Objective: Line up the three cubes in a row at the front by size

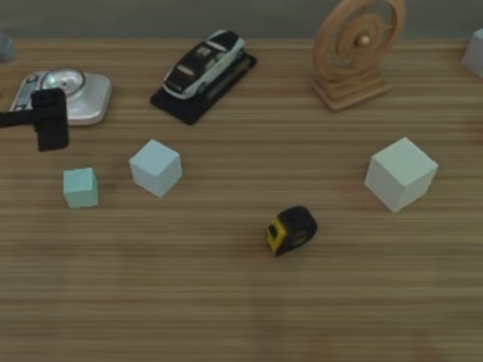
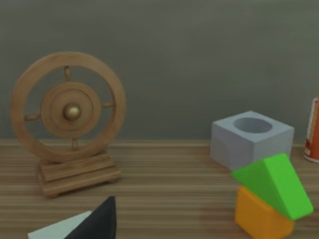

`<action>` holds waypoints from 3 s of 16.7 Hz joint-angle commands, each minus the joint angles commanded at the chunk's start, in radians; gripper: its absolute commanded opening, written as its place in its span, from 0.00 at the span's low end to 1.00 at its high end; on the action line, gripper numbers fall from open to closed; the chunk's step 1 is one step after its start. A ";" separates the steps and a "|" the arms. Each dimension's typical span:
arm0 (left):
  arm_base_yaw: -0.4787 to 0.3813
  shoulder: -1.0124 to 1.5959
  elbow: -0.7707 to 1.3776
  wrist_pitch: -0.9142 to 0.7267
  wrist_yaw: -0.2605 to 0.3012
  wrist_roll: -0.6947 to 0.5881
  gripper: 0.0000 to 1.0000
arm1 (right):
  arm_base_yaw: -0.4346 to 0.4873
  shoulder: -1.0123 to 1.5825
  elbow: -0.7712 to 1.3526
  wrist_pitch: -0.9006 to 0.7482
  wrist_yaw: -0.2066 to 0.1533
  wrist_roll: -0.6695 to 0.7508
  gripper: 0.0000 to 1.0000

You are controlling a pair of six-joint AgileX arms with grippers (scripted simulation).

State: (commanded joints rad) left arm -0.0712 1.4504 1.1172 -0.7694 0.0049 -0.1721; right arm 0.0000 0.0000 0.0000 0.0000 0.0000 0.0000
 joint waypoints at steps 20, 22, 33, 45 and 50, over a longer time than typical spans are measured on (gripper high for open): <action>-0.029 0.757 0.542 -0.257 -0.002 -0.080 1.00 | 0.000 0.000 0.000 0.000 0.000 0.000 1.00; -0.030 0.794 0.499 -0.168 -0.001 -0.080 1.00 | 0.000 0.000 0.000 0.000 0.000 0.000 1.00; -0.031 0.856 0.428 -0.040 -0.001 -0.081 0.77 | 0.000 0.000 0.000 0.000 0.000 0.000 1.00; -0.031 0.856 0.428 -0.040 -0.001 -0.081 0.00 | 0.000 0.000 0.000 0.000 0.000 0.000 1.00; -0.031 0.856 0.428 -0.040 -0.001 -0.081 0.00 | 0.000 0.000 0.000 0.000 0.000 0.000 1.00</action>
State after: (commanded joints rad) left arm -0.1018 2.3065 1.5454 -0.8097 0.0041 -0.2529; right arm 0.0000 0.0000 0.0000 0.0000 0.0000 0.0000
